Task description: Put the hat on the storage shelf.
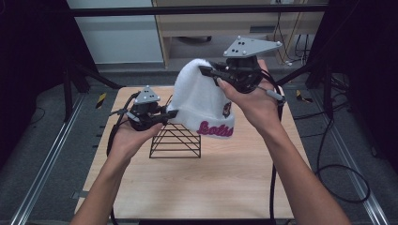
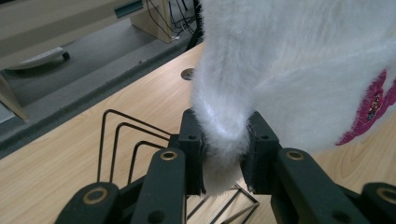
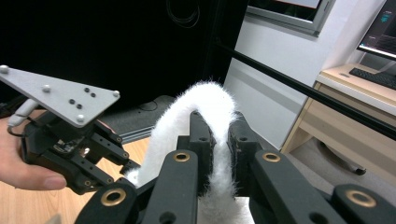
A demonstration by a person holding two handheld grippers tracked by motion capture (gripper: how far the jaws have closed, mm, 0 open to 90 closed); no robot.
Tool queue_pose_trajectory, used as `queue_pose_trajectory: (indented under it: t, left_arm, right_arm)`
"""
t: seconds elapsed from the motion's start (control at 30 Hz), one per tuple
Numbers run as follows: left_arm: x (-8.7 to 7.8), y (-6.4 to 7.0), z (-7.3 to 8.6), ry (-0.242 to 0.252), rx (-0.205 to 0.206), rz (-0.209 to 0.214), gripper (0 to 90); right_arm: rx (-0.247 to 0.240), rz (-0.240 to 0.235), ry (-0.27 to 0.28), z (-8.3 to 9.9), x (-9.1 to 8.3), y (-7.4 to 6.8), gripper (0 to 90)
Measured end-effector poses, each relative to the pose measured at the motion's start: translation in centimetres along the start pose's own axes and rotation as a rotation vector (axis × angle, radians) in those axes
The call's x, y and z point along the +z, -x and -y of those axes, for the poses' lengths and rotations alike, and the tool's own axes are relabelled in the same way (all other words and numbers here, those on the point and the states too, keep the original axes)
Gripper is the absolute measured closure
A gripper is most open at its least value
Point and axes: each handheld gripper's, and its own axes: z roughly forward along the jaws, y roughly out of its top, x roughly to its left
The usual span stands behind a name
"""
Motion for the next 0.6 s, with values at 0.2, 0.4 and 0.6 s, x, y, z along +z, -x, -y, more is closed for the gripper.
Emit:
queue_pose_trajectory:
  t: [0.2,0.4,0.6]
  left_arm:
    - [-0.7,-0.6,0.1,0.003,0.001,-0.039,72.2]
    - [-1.3,-1.2,0.5,0.008,-0.008,-0.067,72.1]
    - [-1.9,-1.6,1.2,0.009,-0.019,-0.094,72.3]
  right_arm:
    - [0.002,-0.001,0.003,-0.2,0.8,0.3,83.4]
    - [0.000,-0.010,-0.001,-0.1,2.2,0.4,83.4]
    - [0.006,-0.020,-0.014,0.3,3.7,0.7,83.3]
